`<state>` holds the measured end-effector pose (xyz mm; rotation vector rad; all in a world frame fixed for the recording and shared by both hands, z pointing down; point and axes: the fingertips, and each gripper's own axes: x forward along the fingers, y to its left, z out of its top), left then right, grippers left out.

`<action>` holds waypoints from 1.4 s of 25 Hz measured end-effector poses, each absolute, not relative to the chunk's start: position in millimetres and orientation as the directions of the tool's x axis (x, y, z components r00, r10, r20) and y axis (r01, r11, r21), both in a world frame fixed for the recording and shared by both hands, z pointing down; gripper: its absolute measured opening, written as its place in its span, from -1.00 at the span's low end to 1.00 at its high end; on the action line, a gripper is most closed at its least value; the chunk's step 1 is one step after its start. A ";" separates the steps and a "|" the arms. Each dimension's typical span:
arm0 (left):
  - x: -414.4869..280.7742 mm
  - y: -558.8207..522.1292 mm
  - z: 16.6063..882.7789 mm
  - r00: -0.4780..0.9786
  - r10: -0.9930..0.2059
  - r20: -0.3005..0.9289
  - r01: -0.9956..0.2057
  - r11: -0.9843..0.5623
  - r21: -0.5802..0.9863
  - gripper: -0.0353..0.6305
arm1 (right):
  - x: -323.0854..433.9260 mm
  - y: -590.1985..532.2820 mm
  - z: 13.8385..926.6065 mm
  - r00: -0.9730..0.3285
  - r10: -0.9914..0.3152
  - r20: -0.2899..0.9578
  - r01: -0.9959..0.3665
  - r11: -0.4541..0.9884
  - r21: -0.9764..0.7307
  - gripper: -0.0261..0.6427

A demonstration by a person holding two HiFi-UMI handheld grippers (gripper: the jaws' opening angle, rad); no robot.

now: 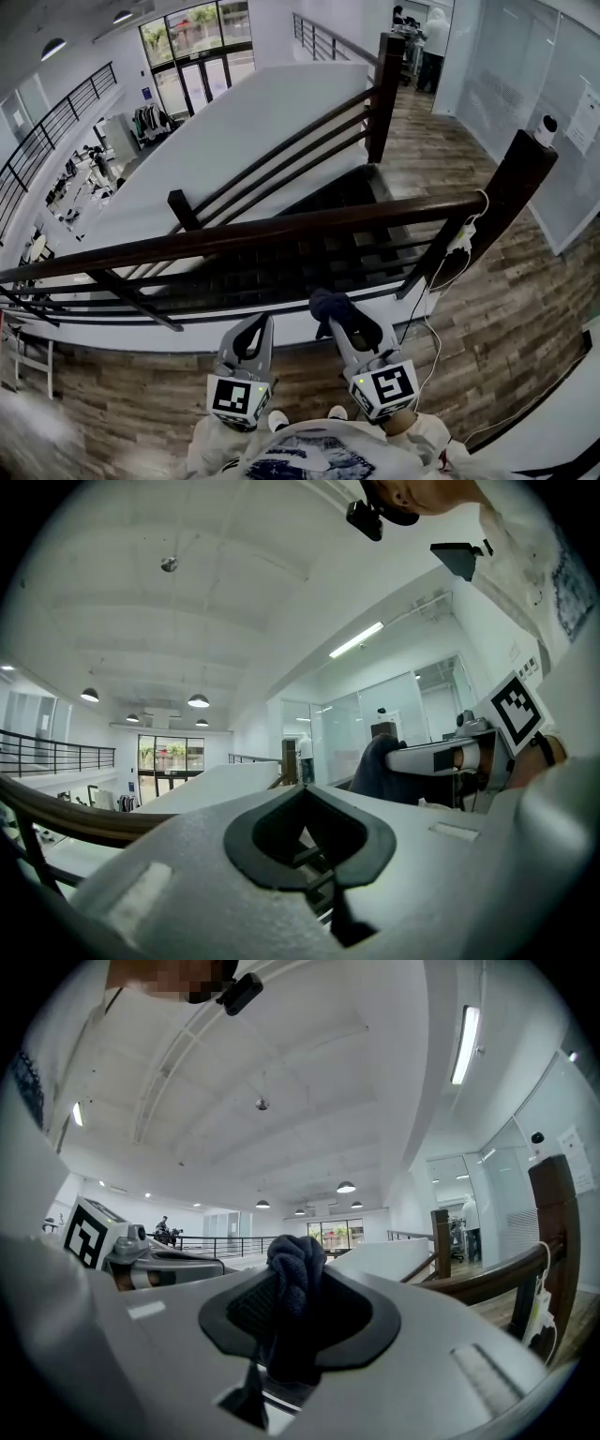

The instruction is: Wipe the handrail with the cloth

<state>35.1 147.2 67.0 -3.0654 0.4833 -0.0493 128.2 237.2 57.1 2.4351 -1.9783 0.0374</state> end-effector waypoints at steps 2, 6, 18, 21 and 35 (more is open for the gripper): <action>31.8 143.0 64.1 0.952 -0.307 0.018 -0.306 -0.951 -0.041 -0.90 | 121.2 232.3 52.6 0.204 -0.979 0.014 -0.979 -0.204 -0.001 -0.58; 22.4 138.9 60.9 0.953 -0.303 0.007 -0.302 -0.952 -0.040 -0.90 | 113.1 227.4 50.5 0.224 -0.975 0.013 -0.975 -0.224 0.004 -0.58; -9.2 135.6 69.3 0.948 -0.318 0.029 -0.318 -0.948 -0.015 -0.90 | 86.1 222.7 57.3 0.239 -0.970 0.037 -0.971 -0.239 0.006 -0.59; -15.2 136.8 75.4 0.945 -0.325 0.037 -0.325 -0.946 -0.010 -0.90 | 81.8 223.8 61.2 0.232 -0.971 0.049 -0.973 -0.232 0.000 -0.59; -20.5 142.0 76.5 0.938 -0.342 0.054 -0.342 -0.940 -0.003 -0.90 | 77.4 229.2 67.3 0.209 -0.975 0.069 -0.978 -0.210 -0.010 -0.59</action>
